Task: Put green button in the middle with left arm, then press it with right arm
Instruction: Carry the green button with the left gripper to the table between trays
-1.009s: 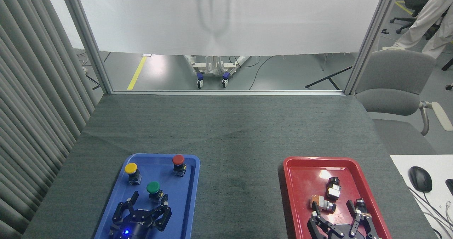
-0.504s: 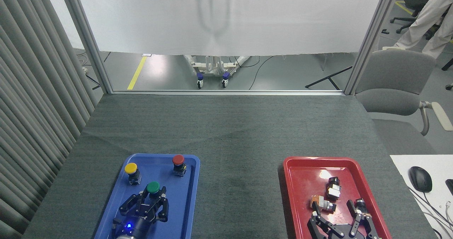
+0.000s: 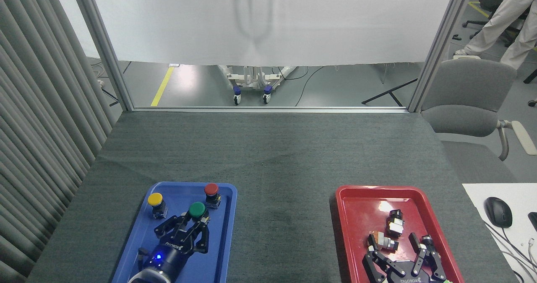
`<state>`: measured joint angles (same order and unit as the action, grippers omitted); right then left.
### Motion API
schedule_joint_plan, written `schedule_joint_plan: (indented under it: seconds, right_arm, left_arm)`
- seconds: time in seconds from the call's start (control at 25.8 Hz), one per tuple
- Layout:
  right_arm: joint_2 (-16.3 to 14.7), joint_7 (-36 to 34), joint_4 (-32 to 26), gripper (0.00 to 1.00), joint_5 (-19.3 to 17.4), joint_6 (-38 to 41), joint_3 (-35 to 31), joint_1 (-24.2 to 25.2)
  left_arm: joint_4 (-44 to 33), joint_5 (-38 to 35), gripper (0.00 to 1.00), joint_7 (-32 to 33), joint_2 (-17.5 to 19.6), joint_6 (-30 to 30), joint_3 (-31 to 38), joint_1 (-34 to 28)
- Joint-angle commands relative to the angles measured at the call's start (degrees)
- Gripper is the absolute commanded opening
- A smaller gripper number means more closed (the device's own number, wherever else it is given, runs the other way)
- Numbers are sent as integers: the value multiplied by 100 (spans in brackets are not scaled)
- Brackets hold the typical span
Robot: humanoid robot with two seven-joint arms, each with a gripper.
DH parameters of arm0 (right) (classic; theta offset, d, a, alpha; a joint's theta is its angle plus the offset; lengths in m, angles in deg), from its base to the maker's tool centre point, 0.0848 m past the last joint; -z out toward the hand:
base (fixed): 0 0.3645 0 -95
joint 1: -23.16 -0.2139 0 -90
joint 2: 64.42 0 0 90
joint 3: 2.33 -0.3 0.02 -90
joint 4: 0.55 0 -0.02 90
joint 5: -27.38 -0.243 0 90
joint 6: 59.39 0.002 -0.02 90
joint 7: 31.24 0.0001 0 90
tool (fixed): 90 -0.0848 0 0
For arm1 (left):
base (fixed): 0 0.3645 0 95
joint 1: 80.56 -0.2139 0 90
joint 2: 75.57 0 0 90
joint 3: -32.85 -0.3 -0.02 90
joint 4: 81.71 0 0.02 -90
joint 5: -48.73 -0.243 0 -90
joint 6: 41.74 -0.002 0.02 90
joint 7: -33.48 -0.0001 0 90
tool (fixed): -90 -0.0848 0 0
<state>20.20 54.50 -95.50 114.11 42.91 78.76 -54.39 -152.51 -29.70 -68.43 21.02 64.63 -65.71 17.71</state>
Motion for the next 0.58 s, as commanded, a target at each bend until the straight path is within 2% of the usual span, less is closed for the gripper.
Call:
schedule_joint_plan:
  seconds: [0.0,0.12,0.27,0.54]
  right_arm:
    - [-7,4,2,100,1,0,3,-6]
    - [-7,4,2,100,1,0,3,-6]
    - [-7,4,2,100,1,0,3,-6]
    - [11,4,2,100,1,-9,47,-6]
  left_arm:
    - [-22,-31,0,-4,-316,42,-673,509]
    - [778,-163,0,-39,-773,-10,-1236,1080]
    - [1719,-699,0,-74,-1459,-19,-1473,1581]
    - [2079,-699,0,-92,-1459,-336,-2036,1581]
